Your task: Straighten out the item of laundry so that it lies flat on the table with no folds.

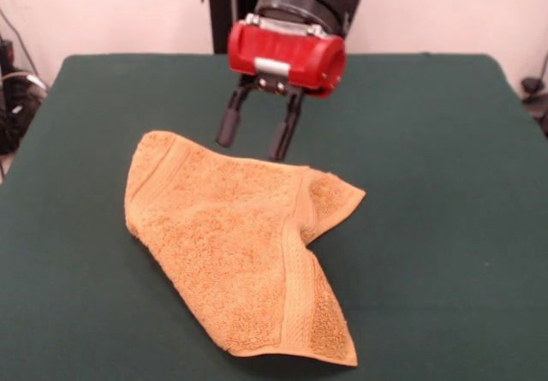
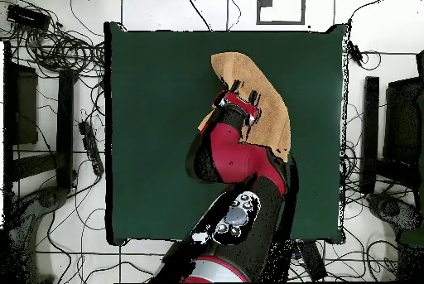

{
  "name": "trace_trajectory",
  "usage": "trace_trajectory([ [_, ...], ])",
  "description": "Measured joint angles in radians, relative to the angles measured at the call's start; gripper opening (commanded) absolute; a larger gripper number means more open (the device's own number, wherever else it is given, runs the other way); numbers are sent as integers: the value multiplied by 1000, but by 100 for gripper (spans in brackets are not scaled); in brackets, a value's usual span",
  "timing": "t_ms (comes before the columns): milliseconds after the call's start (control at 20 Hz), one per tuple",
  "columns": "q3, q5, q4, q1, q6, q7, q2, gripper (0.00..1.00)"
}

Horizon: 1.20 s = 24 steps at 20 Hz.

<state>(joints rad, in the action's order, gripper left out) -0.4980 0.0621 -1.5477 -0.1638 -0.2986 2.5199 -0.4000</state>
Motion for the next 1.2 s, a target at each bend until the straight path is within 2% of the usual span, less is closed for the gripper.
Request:
trace_trajectory([
  [800,0,-118,40,-77,39,0,145,100],
  [1050,20,-124,38,-57,84,0,162,100],
  [1200,78,-124,28,0,143,0,150,100],
])
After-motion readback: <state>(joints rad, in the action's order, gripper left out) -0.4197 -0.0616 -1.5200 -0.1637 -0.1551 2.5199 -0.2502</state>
